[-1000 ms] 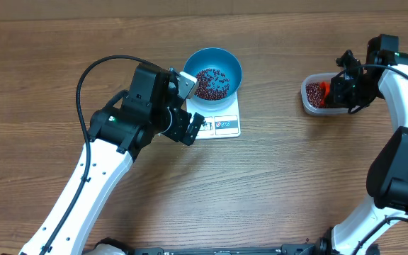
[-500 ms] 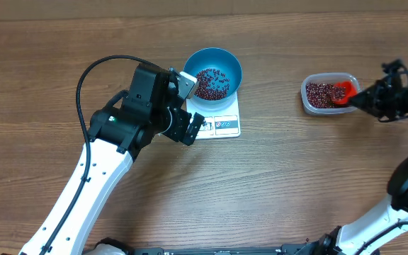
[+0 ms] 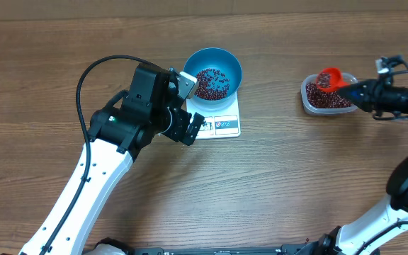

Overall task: Scoop item into bowl and weigh 150g on scale
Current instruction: 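Scoop red beans from the tub with the right gripper, then move the scoop over the teal bowl and pour the beans in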

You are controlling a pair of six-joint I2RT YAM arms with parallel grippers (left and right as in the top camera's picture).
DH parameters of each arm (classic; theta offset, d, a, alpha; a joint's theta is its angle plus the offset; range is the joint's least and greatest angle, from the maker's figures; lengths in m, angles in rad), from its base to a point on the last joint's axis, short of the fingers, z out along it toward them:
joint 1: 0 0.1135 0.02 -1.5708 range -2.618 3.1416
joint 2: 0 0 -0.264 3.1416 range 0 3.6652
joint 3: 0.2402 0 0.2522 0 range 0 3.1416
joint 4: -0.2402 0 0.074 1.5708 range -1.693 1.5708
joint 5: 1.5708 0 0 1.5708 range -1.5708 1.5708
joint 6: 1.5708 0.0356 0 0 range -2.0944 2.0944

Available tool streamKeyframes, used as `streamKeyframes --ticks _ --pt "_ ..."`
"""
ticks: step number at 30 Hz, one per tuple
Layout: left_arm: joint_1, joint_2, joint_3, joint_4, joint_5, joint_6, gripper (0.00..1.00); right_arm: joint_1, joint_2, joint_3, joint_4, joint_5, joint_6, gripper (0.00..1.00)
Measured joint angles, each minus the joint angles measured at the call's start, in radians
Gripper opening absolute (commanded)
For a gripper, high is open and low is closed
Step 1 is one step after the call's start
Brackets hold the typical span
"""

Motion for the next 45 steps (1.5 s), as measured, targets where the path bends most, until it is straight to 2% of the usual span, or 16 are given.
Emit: streamKeyframes --ticks 8,14,20,27,37,42,45 --pt "0.0 0.0 0.0 0.0 0.0 0.0 1.0 0.216 0.001 0.037 0.023 -0.049 0.055 0.04" --pt "0.0 0.0 0.0 0.0 0.0 0.0 1.0 0.399 0.001 0.111 0.14 -0.011 0.196 0.04" --pt "0.0 0.0 0.0 0.0 0.0 0.0 1.0 0.561 0.001 0.17 0.233 0.111 0.351 0.04" --pt "0.0 0.0 0.0 0.0 0.0 0.0 1.0 0.716 0.001 0.272 0.228 0.394 0.43 0.04" --pt "0.0 0.0 0.0 0.0 0.0 0.0 1.0 0.994 0.001 0.388 0.205 1.052 0.446 0.04" --pt "0.0 0.0 0.0 0.0 0.0 0.0 0.99 1.036 0.001 0.388 0.207 1.217 0.445 0.04" --pt "0.0 0.0 0.0 0.0 0.0 0.0 1.0 1.036 0.001 0.388 0.206 1.24 0.445 0.04"
